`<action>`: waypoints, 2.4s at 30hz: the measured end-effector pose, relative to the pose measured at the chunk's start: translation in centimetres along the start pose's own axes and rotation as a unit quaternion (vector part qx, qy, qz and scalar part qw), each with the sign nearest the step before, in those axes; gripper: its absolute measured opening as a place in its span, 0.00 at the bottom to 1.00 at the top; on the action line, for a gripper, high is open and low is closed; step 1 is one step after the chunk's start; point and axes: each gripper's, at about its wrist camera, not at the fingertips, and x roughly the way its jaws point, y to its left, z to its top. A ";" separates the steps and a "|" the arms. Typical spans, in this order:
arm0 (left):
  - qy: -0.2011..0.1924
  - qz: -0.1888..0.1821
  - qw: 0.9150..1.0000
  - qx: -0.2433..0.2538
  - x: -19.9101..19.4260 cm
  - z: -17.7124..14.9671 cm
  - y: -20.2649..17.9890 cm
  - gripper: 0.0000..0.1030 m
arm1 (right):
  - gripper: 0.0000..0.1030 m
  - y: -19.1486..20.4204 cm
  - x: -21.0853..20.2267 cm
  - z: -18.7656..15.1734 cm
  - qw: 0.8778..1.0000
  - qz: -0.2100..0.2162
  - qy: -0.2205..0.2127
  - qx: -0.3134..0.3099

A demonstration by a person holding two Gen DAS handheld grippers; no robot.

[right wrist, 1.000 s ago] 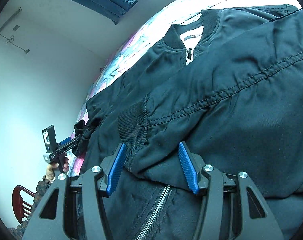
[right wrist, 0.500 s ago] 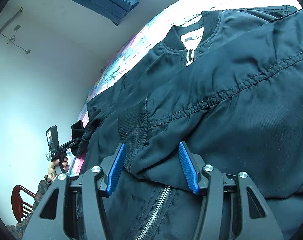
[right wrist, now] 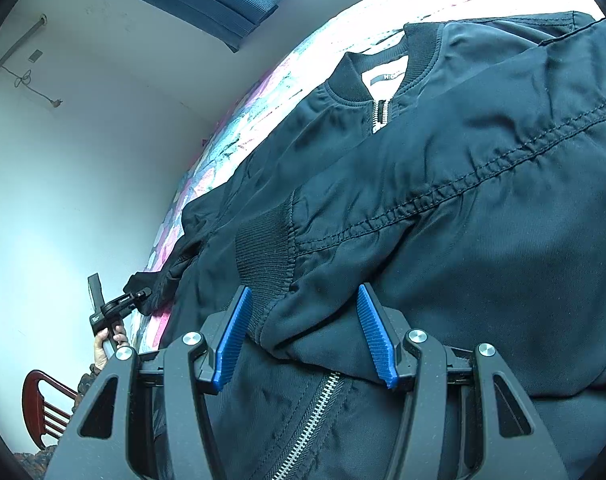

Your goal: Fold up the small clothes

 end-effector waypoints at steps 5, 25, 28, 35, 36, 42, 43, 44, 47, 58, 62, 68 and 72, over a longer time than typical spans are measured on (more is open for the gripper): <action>0.005 -0.038 0.999 -0.019 0.5 -0.9 1.6 0.49 | 0.53 0.1 0.0 0.0 1.000 -0.001 -0.001 -0.002; -0.027 -0.085 0.985 -0.145 -1.6 -0.6 6.2 0.17 | 0.53 0.0 0.1 0.1 1.000 -0.002 -0.002 -0.006; -0.029 -0.059 0.990 -0.123 -2.1 -0.2 5.2 0.17 | 0.53 0.0 0.1 0.1 1.000 -0.001 -0.002 -0.006; -0.114 0.041 0.992 0.014 -8.0 1.6 -3.5 0.16 | 0.53 -0.1 0.0 0.2 1.000 0.000 -0.002 -0.006; -0.124 0.039 0.991 0.027 -8.9 1.9 -4.7 0.16 | 0.53 -0.1 0.0 0.2 1.000 0.000 -0.001 -0.007; -0.175 -0.028 0.979 0.105 -15.2 3.8 -15.6 0.16 | 0.53 -0.2 0.0 0.4 1.000 0.001 -0.002 -0.007; -0.178 -0.044 0.976 0.119 -16.0 4.0 -17.7 0.16 | 0.53 -0.2 0.0 0.4 1.000 0.002 -0.002 -0.006; -0.181 -0.064 0.972 0.136 -16.7 4.2 -20.5 0.16 | 0.53 -0.2 0.0 0.5 1.000 0.002 -0.003 -0.006; -0.187 -0.103 0.961 0.176 -17.7 3.6 -27.4 0.16 | 0.53 -0.3 -0.2 0.3 1.000 0.005 -0.004 -0.005; -0.099 -0.168 0.931 0.307 -10.6 -7.1 -47.8 0.17 | 0.53 -0.7 -0.4 0.2 1.000 0.019 -0.005 0.003; -0.059 -0.156 0.927 0.337 -8.1 -10.1 -51.1 0.35 | 0.53 -0.9 -0.5 0.2 1.000 0.023 -0.004 0.003; -0.156 -0.151 0.917 0.335 -12.2 -10.5 -50.9 0.87 | 0.53 -1.4 -0.7 0.4 1.000 0.030 -0.004 0.007; -0.198 -0.123 0.918 0.320 -13.9 -9.2 -46.6 0.90 | 0.53 -1.7 -0.8 0.5 0.999 0.034 -0.004 0.009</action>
